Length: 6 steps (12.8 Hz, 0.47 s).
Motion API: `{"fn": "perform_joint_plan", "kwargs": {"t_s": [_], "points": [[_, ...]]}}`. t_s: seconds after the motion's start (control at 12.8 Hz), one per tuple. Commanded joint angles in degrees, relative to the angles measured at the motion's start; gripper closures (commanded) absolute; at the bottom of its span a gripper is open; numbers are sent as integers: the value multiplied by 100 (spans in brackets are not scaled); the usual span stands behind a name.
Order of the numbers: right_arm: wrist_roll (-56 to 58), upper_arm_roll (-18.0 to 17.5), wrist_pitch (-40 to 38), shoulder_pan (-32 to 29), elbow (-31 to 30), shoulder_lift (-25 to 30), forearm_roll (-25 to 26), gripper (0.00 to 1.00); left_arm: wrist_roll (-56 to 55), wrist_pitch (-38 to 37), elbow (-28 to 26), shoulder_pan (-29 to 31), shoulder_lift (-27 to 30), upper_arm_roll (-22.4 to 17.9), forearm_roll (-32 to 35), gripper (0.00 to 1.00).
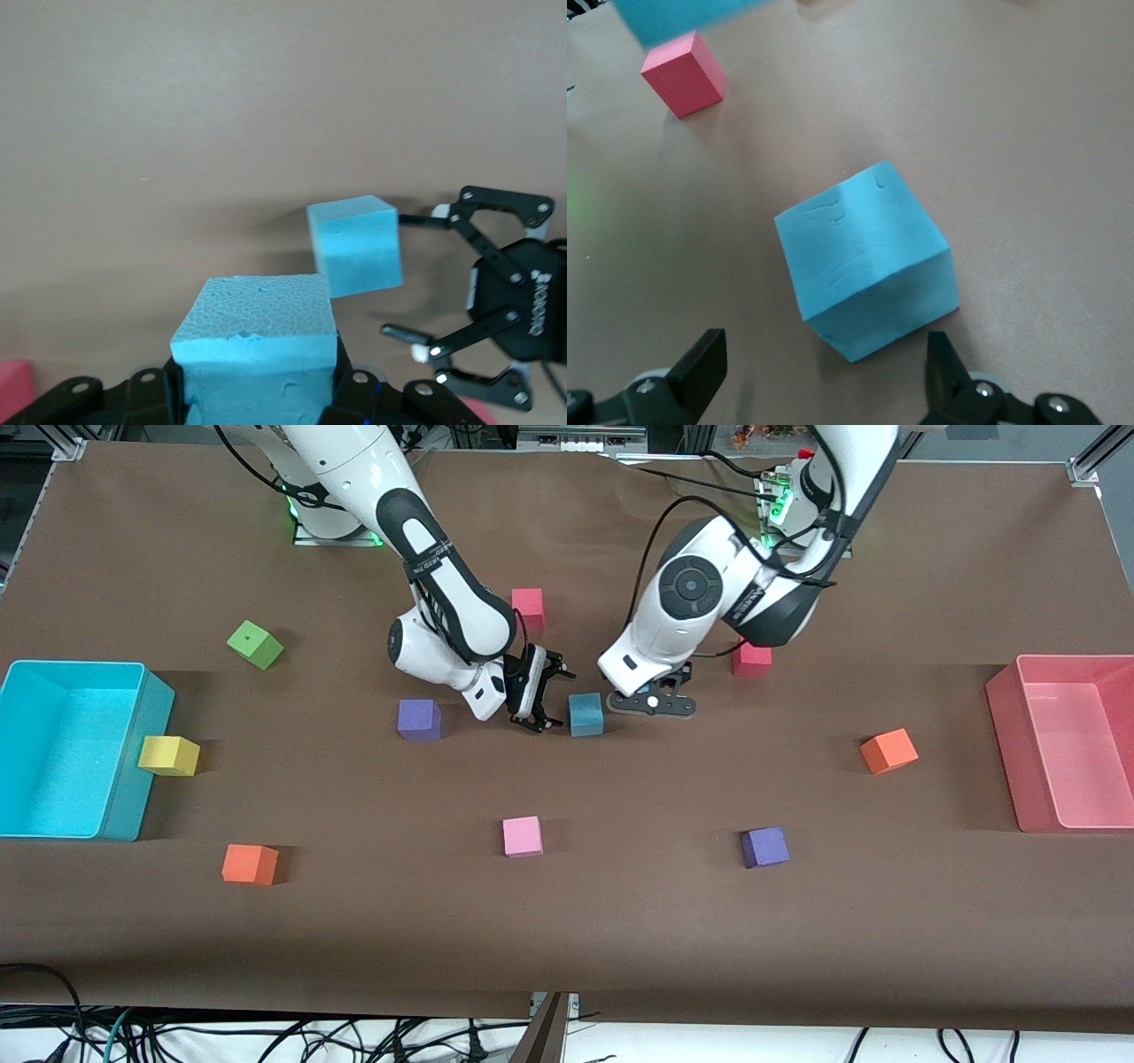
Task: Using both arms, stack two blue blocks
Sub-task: 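Lift and carry the held cube with the left gripper over the placed cube, then lower the held cube onto the placed light-blue cube with the left gripper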
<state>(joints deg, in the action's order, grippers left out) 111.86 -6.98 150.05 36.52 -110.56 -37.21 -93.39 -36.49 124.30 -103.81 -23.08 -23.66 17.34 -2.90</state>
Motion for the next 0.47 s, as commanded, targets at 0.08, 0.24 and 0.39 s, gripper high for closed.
{"fn": "perform_joint_plan", "kwargs": {"t_s": [0.08, 0.24, 0.39], "points": [[161, -40, 33, -4, -71, 91, -162, 0, -297, 191, 325, -170, -358, -38, -368, 100], [161, -40, 33, -4, -71, 91, -162, 0, -561, 200, 545, -328, -586, -38, -387, 100], [170, -40, 33, -4, -80, 92, -162, 0, -588, 418, 616, -452, -754, -38, -395, 100]]}}
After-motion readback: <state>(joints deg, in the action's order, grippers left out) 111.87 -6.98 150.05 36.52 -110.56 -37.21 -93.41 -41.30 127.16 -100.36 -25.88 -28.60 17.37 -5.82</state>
